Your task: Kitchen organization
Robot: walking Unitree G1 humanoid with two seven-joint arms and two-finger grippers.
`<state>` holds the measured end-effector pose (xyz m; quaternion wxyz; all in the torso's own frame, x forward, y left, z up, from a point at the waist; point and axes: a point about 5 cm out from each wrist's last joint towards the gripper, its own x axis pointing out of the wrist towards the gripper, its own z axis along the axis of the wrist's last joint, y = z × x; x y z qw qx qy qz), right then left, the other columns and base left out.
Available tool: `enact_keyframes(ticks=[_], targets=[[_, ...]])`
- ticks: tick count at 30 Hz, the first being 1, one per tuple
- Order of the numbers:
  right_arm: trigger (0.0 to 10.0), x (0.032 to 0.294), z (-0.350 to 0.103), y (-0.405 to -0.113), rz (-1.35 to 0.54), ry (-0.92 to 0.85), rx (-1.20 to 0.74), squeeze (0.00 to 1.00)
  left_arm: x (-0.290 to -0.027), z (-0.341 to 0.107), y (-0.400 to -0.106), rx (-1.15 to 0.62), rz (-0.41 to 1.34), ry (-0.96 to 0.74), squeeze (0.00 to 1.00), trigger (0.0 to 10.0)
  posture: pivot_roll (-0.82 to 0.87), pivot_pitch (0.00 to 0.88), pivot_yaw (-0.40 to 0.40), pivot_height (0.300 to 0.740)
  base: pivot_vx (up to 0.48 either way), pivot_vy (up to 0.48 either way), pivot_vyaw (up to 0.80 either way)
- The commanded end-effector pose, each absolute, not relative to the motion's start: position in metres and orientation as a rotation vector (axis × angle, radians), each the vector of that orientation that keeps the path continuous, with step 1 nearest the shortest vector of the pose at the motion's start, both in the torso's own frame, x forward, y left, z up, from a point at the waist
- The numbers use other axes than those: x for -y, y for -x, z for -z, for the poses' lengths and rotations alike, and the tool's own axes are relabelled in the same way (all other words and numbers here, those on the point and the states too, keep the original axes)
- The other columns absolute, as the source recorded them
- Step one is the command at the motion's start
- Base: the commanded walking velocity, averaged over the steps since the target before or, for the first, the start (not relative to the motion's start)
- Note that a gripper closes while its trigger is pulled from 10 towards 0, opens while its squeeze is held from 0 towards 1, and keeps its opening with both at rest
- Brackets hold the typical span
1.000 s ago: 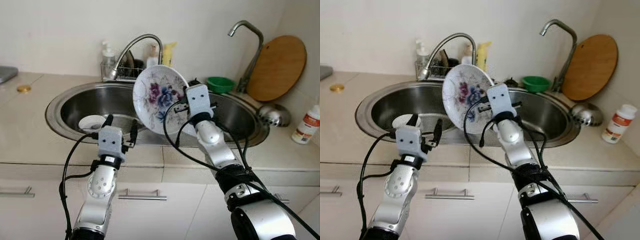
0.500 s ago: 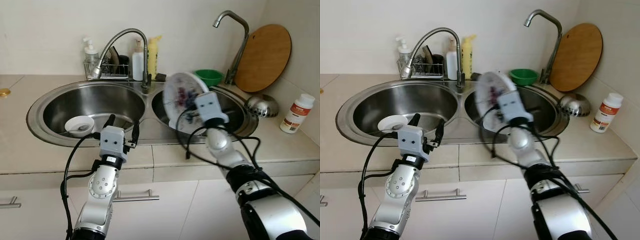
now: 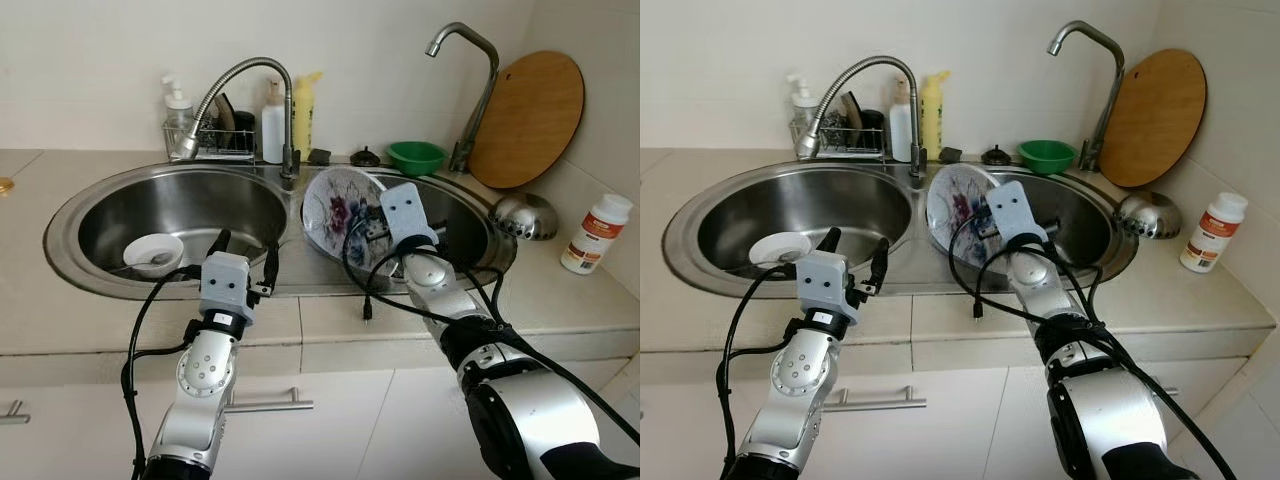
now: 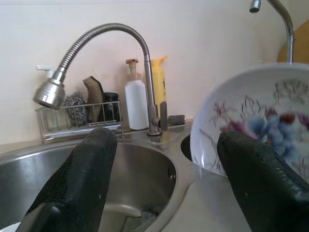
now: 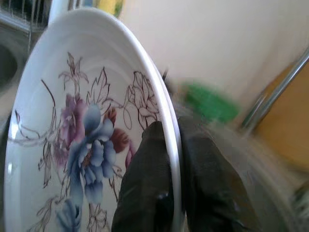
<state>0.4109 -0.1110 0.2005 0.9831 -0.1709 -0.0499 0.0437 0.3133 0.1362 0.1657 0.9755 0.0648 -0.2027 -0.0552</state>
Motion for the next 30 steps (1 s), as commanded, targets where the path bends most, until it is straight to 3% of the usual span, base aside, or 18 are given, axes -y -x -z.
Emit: enact_keyframes(ticks=[1, 7, 12, 13, 14, 30], targets=[[10.0, 0.101, -0.139, -0.395, -0.192, 0.293, -0.182, 0.00, -0.132, -0.168, -0.313, 0.411, 0.127, -0.135, 0.00, 10.0, 0.12, 0.000, -0.077, 0.740, 0.000, 0.000, 0.00], [10.0, 0.088, -0.131, -0.389, -0.313, 0.442, -0.161, 0.00, -0.131, -0.167, -0.313, 0.407, 0.129, -0.135, 0.00, 10.0, 0.11, 0.000, -0.076, 0.740, 0.000, 0.000, 0.00], [10.0, 0.084, -0.127, -0.387, -0.346, 0.414, -0.173, 0.00, -0.132, -0.166, -0.313, 0.404, 0.128, -0.136, 0.00, 10.0, 0.11, 0.000, -0.076, 0.740, 0.000, 0.000, 0.00], [10.0, 0.085, -0.127, -0.387, -0.347, 0.408, -0.170, 0.62, -0.132, -0.166, -0.313, 0.404, 0.127, -0.136, 0.00, 10.0, 0.11, 0.000, -0.076, 0.740, 0.000, 0.000, 0.00], [10.0, 0.086, -0.129, -0.387, -0.344, 0.368, -0.158, 1.00, -0.132, -0.166, -0.313, 0.403, 0.127, -0.137, 0.00, 10.0, 0.11, 0.000, -0.076, 0.740, 0.000, 0.000, 0.00], [10.0, 0.112, -0.198, -0.402, -0.132, 0.103, 0.191, 1.00, -0.132, -0.166, -0.313, 0.400, 0.132, -0.138, 0.00, 10.0, 0.10, 0.000, -0.071, 0.740, 0.000, 0.000, 0.00]])
